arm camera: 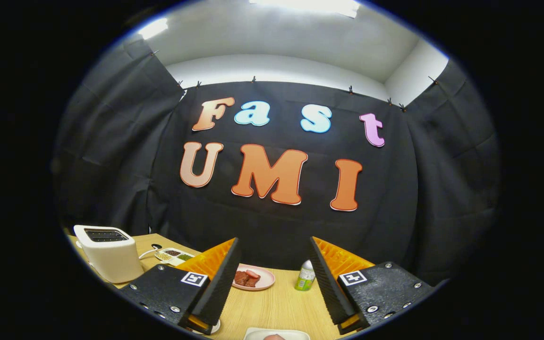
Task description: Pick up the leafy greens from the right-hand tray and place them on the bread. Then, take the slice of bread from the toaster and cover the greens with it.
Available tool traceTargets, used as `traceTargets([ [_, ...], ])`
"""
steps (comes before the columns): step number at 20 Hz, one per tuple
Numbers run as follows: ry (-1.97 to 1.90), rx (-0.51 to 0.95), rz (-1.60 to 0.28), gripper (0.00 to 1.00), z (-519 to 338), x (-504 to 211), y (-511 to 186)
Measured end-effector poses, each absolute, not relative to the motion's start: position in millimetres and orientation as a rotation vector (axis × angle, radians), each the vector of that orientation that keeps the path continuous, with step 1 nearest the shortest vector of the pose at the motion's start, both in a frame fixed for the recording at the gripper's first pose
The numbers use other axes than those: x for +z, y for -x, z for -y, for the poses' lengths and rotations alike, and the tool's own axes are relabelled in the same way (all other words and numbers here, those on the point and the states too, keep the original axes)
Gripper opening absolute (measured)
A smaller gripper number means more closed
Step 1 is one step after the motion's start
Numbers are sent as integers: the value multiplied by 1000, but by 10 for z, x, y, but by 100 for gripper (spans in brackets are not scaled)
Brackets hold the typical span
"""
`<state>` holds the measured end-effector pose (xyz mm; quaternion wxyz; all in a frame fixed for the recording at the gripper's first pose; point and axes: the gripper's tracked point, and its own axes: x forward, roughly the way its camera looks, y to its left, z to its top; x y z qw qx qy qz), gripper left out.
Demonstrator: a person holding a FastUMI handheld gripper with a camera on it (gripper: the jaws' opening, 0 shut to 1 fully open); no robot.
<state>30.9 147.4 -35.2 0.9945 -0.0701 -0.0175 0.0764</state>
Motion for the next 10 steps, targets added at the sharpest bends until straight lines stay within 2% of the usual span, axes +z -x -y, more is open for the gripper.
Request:
traceTargets([
  [5,106,160,21,87,-1478,-390,-214],
  [10,91,102,7,88,-1153,-463,-119],
])
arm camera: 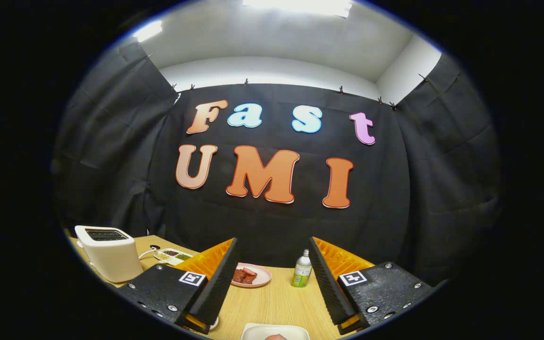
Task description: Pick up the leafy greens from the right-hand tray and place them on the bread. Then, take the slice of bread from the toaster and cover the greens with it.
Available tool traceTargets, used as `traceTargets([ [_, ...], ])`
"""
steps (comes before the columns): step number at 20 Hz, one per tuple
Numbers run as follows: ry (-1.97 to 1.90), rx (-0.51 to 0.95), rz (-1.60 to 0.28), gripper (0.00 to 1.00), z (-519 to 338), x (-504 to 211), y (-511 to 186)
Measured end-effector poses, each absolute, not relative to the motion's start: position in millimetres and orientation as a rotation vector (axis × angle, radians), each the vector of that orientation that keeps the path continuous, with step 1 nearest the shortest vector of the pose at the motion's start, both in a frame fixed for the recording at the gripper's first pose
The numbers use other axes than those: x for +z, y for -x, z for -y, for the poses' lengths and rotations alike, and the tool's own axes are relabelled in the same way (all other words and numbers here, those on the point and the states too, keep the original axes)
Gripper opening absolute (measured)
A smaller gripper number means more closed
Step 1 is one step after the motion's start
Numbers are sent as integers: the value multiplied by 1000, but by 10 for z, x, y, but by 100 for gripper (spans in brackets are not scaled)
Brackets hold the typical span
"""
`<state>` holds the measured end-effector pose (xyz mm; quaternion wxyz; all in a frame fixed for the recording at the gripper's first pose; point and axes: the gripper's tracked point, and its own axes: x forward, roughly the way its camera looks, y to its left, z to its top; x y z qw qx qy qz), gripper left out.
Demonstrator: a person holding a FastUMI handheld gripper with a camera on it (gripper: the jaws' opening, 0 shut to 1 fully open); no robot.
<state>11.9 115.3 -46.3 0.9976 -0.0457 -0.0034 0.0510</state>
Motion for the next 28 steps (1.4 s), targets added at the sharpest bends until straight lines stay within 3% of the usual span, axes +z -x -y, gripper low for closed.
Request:
traceTargets([
  [28,99,125,-17,88,-1224,-349,-101],
])
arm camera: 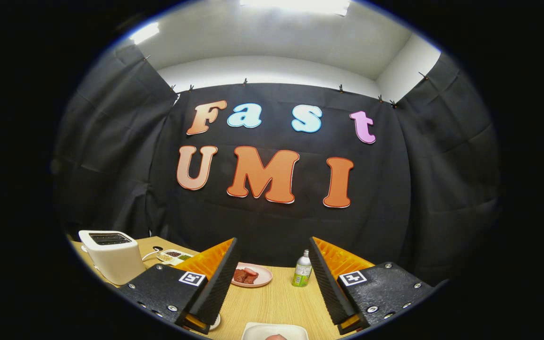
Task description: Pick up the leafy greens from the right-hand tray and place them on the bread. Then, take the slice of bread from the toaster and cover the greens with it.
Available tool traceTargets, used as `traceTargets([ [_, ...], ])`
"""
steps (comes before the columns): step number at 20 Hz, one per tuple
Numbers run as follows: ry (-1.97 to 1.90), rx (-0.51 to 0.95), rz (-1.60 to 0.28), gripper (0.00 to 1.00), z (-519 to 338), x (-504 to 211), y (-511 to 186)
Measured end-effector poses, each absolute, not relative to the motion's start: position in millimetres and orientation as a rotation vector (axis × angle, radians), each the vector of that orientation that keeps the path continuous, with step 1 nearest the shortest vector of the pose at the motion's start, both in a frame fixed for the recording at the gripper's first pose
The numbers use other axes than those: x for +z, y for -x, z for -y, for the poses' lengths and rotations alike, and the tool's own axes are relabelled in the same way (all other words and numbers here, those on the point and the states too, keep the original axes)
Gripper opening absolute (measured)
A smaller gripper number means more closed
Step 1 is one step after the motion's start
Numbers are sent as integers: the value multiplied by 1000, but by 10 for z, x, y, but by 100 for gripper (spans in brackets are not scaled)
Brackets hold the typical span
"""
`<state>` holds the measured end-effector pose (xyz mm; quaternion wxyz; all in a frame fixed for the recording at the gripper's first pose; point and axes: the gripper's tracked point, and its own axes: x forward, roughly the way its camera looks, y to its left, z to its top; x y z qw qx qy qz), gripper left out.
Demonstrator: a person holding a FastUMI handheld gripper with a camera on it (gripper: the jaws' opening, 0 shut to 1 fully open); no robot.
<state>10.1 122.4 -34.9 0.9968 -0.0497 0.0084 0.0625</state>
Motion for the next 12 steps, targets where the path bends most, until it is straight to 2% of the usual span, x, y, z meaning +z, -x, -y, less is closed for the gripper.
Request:
traceTargets([
  [12,69,146,-16,88,-1232,-259,-86],
])
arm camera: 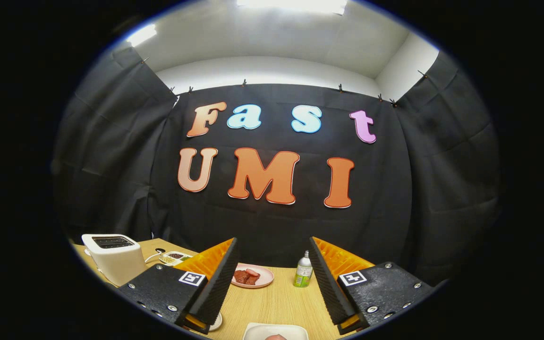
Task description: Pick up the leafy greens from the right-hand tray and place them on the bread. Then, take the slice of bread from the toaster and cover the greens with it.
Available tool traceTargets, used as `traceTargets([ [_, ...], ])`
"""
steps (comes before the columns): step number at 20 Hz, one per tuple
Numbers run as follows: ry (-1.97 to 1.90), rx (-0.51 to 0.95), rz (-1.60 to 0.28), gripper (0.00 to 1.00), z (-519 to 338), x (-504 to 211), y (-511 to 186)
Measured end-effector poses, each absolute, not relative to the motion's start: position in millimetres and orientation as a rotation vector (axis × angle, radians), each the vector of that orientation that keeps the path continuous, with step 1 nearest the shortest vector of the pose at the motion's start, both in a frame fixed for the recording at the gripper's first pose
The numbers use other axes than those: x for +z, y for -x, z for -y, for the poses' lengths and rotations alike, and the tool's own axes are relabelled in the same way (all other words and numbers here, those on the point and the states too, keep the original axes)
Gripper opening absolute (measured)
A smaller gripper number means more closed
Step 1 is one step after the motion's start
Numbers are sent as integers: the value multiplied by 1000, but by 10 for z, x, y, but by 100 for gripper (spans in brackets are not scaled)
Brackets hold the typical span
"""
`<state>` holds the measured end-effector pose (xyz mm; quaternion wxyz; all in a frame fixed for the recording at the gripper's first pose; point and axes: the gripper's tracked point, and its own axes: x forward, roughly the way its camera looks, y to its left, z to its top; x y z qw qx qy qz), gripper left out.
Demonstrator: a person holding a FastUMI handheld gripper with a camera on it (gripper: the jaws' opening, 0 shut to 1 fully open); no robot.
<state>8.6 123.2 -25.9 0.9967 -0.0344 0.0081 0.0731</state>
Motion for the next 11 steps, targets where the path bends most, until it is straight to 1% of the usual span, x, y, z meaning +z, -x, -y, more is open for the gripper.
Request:
traceTargets([
  [11,87,168,-22,88,-1251,-252,-32],
])
